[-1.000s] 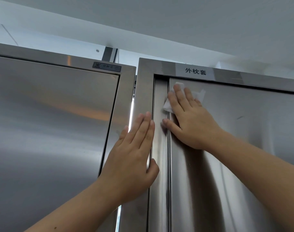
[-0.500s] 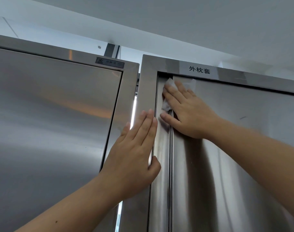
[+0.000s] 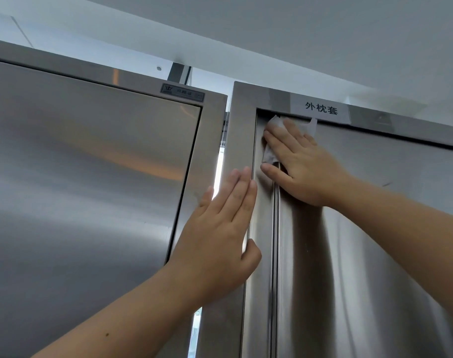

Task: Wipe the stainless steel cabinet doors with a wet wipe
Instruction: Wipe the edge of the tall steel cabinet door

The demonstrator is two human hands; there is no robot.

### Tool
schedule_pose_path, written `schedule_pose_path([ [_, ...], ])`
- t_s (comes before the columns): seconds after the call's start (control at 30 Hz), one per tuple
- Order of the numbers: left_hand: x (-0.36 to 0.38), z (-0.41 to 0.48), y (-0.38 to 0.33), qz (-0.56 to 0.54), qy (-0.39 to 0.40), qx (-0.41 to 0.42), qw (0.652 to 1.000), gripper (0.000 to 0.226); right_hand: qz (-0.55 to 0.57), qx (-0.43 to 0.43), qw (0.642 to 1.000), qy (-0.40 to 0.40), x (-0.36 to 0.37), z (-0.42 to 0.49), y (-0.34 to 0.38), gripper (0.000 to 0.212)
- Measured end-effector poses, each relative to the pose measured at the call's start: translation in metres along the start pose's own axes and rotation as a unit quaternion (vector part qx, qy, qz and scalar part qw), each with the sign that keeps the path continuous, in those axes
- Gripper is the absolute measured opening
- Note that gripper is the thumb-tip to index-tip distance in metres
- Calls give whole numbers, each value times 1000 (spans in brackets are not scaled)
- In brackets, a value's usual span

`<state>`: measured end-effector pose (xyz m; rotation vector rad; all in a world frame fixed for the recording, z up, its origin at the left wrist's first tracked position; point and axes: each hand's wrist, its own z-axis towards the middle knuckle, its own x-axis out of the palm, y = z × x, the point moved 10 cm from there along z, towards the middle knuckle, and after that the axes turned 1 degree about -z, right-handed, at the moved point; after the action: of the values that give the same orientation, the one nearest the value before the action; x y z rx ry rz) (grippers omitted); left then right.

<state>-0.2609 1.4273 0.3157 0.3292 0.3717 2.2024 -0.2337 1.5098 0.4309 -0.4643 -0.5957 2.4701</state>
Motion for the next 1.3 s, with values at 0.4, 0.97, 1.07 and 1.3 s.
schedule_pose_path([
  [0.4,1,0,1,-8,1,1,1000,72,8,-44,999,-24,0,-16,10,85],
  [0.97,-2,1,0,-8,-8,-2,1000,73,27,-4,999,-24,2,-18,11,89],
  [1.07,-1,1,0,-17,-6,-1,1000,73,32,21,999,-5,0,-1,-1,69],
  [1.3,-1,1,-1,-5,-4,1,1000,73,47,27,998,-18,1,-3,0,74],
])
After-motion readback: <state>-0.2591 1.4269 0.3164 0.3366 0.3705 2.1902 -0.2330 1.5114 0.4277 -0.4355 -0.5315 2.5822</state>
